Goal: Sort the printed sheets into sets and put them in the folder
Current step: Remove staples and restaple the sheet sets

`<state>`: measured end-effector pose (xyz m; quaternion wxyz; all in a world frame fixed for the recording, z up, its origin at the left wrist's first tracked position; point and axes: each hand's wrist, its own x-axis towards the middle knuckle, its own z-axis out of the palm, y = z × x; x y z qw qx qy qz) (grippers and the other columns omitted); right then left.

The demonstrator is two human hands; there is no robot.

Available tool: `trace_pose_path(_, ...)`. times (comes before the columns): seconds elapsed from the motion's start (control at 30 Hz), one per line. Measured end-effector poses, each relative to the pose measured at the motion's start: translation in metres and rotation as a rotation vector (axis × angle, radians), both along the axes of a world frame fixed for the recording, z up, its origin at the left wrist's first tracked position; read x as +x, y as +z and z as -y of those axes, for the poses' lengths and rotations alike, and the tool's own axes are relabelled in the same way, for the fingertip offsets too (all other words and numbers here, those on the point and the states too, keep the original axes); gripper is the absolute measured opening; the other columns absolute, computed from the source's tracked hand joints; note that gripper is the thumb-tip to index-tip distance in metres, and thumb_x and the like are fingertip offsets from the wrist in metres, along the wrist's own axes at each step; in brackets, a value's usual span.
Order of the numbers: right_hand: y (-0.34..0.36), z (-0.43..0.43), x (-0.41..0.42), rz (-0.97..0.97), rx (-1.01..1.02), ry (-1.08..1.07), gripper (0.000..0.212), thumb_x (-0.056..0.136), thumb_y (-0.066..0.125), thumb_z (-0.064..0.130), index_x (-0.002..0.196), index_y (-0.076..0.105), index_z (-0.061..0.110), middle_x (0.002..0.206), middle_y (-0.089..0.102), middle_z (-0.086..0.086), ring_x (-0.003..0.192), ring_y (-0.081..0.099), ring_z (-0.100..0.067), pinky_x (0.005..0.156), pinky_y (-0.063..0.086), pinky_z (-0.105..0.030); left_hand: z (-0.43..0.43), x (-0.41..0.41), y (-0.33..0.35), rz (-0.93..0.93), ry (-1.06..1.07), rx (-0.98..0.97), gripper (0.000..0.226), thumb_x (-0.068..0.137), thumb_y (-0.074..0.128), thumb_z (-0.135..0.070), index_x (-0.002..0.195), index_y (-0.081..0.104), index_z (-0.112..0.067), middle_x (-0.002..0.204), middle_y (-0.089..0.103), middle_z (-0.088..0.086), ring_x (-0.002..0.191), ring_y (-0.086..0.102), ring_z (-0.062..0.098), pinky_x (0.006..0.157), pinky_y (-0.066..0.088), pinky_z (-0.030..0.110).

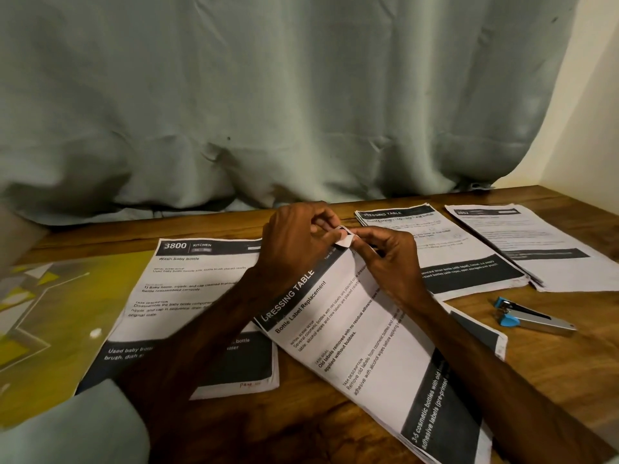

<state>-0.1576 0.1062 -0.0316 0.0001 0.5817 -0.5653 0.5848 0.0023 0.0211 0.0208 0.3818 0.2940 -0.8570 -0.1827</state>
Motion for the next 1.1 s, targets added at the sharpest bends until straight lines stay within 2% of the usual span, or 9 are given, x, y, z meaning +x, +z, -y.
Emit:
trace_pose_path(0.13, 0.000, -0.001, 0.000, -0.016, -0.014, -0.001, 0.023, 0.092, 0.072, 0.012, 0.111, 0.072, 0.025, 0.099, 0.069, 0.027, 0.093, 0.066, 0.015, 0.078, 0.049, -0.005, 0.000, -0.002, -0.002, 0.062, 0.051, -0.137, 0.012, 0.085, 0.077, -0.044, 0.092, 0.073, -0.035, 0.090, 0.067, -0.007, 0.082, 0.060, 0.010, 0.072, 0.052, 0.031)
trace_pose_path(0.3, 0.001, -0.001, 0.000, -0.027, -0.021, -0.008, 0.024, 0.092, 0.072, 0.012, 0.109, 0.071, 0.028, 0.098, 0.068, 0.030, 0.092, 0.066, 0.016, 0.077, 0.050, -0.006, -0.005, -0.002, -0.005, 0.056, 0.005, -0.326, 0.009, 0.093, 0.070, -0.032, 0.094, 0.074, -0.023, 0.087, 0.048, -0.013, 0.087, 0.051, 0.010, 0.070, 0.046, 0.032)
trace_pose_path(0.43, 0.002, -0.002, 0.001, -0.027, -0.021, -0.004, 0.022, 0.092, 0.072, 0.014, 0.109, 0.070, 0.028, 0.097, 0.067, 0.032, 0.091, 0.065, 0.017, 0.075, 0.049, -0.005, -0.003, -0.003, -0.012, 0.031, 0.010, -0.432, 0.007, 0.094, 0.068, -0.025, 0.094, 0.073, -0.020, 0.090, 0.065, -0.004, 0.093, 0.059, 0.017, 0.066, 0.045, 0.033)
trace_pose_path(0.6, 0.003, -0.003, 0.001, -0.013, -0.029, 0.019, 0.022, 0.092, 0.071, 0.012, 0.109, 0.072, 0.025, 0.098, 0.068, 0.029, 0.092, 0.066, 0.015, 0.078, 0.048, -0.005, 0.003, -0.005, -0.018, 0.019, 0.005, -0.522, 0.007, 0.095, 0.068, -0.023, 0.094, 0.073, -0.018, 0.088, 0.069, 0.002, 0.089, 0.063, 0.022, 0.061, 0.038, 0.028)
trace_pose_path(0.73, 0.002, -0.002, 0.000, 0.001, -0.021, 0.018, 0.021, 0.092, 0.071, 0.012, 0.108, 0.072, 0.025, 0.098, 0.070, 0.027, 0.093, 0.067, 0.013, 0.079, 0.050, -0.007, 0.003, -0.003, -0.023, -0.082, 0.015, -0.567, 0.008, 0.091, 0.069, -0.028, 0.092, 0.073, -0.021, 0.082, 0.067, 0.001, 0.075, 0.064, 0.021, 0.053, 0.049, 0.032)
trace_pose_path(0.87, 0.000, 0.000, -0.001, 0.000, -0.012, 0.009, 0.019, 0.092, 0.072, 0.013, 0.108, 0.074, 0.023, 0.097, 0.070, 0.025, 0.091, 0.068, 0.013, 0.078, 0.050, -0.007, 0.005, -0.003, -0.026, -0.115, 0.023, -0.595, 0.008, 0.090, 0.069, -0.026, 0.093, 0.073, -0.020, 0.084, 0.066, 0.003, 0.072, 0.063, 0.021, 0.052, 0.050, 0.034)
trace_pose_path(0.97, -0.001, 0.001, -0.003, 0.003, -0.012, -0.007, 0.019, 0.092, 0.073, 0.014, 0.108, 0.074, 0.024, 0.097, 0.071, 0.024, 0.091, 0.069, 0.010, 0.077, 0.053, -0.011, 0.007, -0.004, -0.024, -0.071, -0.032, -0.639, 0.008, 0.093, 0.068, -0.024, 0.095, 0.072, -0.018, 0.090, 0.069, 0.000, 0.086, 0.063, 0.020, 0.056, 0.052, 0.035)
trace_pose_path(1.1, -0.001, 0.001, -0.004, 0.005, 0.001, -0.030, 0.022, 0.093, 0.072, 0.010, 0.107, 0.073, 0.026, 0.095, 0.070, 0.027, 0.089, 0.067, 0.012, 0.075, 0.054, -0.012, 0.015, -0.004, -0.020, -0.011, -0.119, -0.604, 0.008, 0.093, 0.069, -0.023, 0.099, 0.072, -0.018, 0.114, 0.068, -0.003, 0.110, 0.053, 0.018, 0.076, 0.051, 0.030)
